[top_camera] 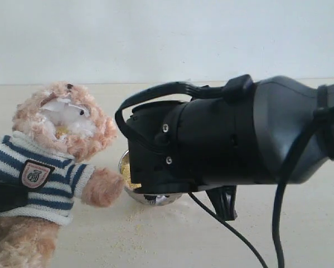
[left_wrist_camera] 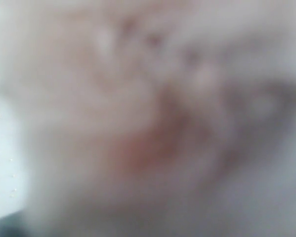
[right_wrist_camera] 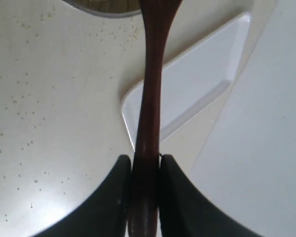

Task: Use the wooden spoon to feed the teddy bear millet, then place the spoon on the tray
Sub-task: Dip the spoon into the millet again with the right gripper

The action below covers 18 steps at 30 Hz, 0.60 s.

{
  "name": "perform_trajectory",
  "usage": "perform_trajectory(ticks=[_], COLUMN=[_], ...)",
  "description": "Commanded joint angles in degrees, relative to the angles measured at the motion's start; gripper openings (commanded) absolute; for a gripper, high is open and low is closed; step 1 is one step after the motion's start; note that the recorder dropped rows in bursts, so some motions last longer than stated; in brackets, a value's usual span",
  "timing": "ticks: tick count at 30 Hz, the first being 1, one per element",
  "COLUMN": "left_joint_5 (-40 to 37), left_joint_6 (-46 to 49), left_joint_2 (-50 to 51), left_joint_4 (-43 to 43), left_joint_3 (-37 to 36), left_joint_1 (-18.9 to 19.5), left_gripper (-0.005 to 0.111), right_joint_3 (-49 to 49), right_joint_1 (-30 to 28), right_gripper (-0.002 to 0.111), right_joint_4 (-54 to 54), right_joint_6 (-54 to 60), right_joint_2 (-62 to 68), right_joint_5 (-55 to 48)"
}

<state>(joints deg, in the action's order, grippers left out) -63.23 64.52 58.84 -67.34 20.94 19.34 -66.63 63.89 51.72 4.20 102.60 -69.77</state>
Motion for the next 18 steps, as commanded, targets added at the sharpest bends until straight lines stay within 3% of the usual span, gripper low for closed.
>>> perform_trajectory(ticks=[1,18], left_joint_5=[-0.9,-0.9], left_joint_6=[0.2,0.2], left_joint_2=[-0.4,-0.4], left_joint_4=[-1.1,-1.1], left_joint_3=[-0.1,-0.1], left_joint_1=[0.1,0.1], left_gripper=[0.005,0.005], right_joint_3=[1.4,1.4], right_joint_1=[0.0,0.0], right_gripper=[0.001,0.001], right_joint_4=[2.1,4.1], right_joint_6=[-0.8,-1.9], right_joint_2=[-0.1,5.4], right_joint_5=[-0.2,-0.2])
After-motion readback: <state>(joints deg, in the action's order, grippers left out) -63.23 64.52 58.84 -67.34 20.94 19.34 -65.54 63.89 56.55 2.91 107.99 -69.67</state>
